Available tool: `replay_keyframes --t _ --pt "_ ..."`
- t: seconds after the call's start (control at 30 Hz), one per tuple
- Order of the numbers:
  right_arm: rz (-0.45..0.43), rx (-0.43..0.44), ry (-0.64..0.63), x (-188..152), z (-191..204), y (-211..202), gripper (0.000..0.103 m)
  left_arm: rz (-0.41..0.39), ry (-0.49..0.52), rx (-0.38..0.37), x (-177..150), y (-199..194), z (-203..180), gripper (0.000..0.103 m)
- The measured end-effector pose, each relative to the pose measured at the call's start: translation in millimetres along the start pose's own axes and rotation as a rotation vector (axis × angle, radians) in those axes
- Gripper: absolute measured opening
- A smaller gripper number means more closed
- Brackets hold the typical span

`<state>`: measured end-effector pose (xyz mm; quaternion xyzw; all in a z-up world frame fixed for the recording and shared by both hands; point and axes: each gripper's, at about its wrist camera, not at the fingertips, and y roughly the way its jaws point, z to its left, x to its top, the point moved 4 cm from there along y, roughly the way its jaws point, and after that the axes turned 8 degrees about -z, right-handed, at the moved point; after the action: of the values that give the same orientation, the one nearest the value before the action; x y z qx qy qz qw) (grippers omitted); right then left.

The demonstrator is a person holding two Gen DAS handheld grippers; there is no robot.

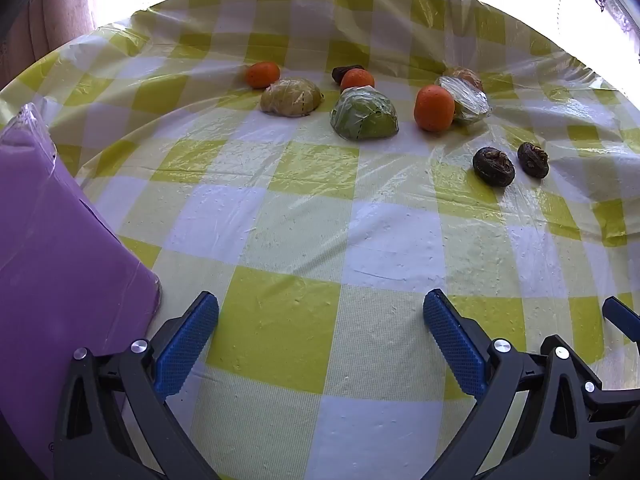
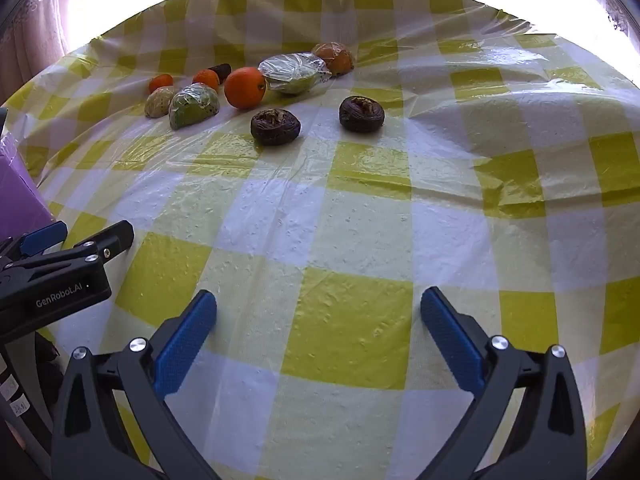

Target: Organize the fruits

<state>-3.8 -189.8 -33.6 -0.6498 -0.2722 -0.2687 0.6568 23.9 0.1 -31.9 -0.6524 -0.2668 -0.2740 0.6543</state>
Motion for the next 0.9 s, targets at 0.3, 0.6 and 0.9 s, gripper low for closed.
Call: replay_keyframes --t 0.3,0.6,0.9 --pt "0.000 0.000 0.000 -0.1 0.1 -0.2 0.102 0.000 -0.001 0.000 0.5 0.1 2.3 0.099" --pt "0.000 0.000 0.000 0.0 0.1 -0.2 0.102 0.000 0.000 0.000 0.1 -0.1 0.0 0.099" --pt "0.000 0.000 0.000 0.2 0.1 -0.2 0.102 0.000 0.000 0.000 0.1 0.0 0.0 0.099"
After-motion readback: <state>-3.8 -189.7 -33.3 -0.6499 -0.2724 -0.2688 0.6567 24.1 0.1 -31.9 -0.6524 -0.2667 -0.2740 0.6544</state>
